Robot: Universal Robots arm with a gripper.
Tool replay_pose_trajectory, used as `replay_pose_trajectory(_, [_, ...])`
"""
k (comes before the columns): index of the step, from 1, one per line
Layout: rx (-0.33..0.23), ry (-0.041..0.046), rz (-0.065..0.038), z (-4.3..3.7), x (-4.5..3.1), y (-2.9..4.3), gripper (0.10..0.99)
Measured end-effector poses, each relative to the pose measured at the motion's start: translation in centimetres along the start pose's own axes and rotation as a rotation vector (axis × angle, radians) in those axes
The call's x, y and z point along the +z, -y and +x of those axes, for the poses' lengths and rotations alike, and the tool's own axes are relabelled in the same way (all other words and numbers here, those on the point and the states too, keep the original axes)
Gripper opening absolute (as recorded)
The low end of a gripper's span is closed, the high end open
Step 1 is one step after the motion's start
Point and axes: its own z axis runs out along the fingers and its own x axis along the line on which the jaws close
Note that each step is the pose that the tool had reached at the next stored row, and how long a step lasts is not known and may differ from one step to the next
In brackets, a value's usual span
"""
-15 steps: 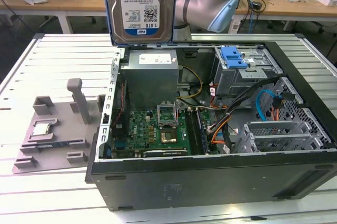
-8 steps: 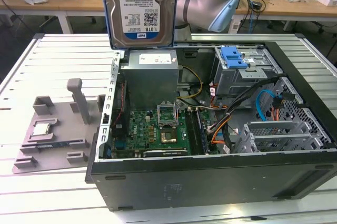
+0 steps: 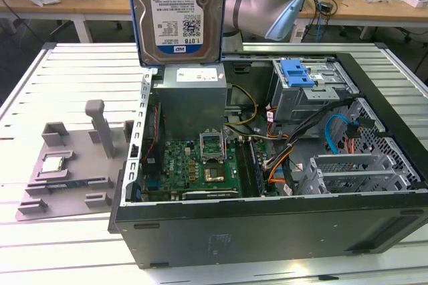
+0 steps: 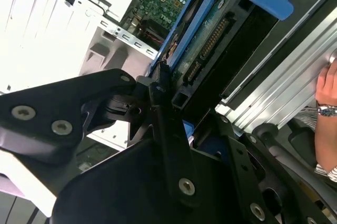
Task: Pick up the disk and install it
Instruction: 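Pick up the disk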
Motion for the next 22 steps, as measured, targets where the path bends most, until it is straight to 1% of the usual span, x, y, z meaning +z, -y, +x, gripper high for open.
replay_pose_trajectory(2, [0.0,0.0,0.0,0.19,0.01,-0.01,0.369])
replay_pose_trajectory(4, [0.0,0.0,0.0,0.67,0.02,-0.04,0.369])
replay_pose_trajectory(8, [0.0,0.0,0.0,1.2,0.04,-0.07,0.369])
replay_pose_trajectory(9, [0.0,-0.0001,0.0,1.45,0.04,-0.09,0.369])
replay_pose_trajectory(11, [0.0,-0.0001,0.0,2.44,0.06,-0.15,0.369])
replay_pose_trajectory(13, [0.0,0.0,0.0,3.18,0.08,-0.19,0.369])
replay_pose_trajectory(15, [0.0,0.0,0.0,3.62,0.09,-0.22,0.369])
replay_pose_trajectory(17, [0.0,0.0,0.0,4.36,0.11,-0.27,0.369])
replay_pose_trajectory(21, [0.0,-0.0001,0.0,5.07,0.13,-0.31,0.369])
replay_pose_trajectory(22, [0.0,0.0,0.0,5.35,0.14,-0.33,0.369])
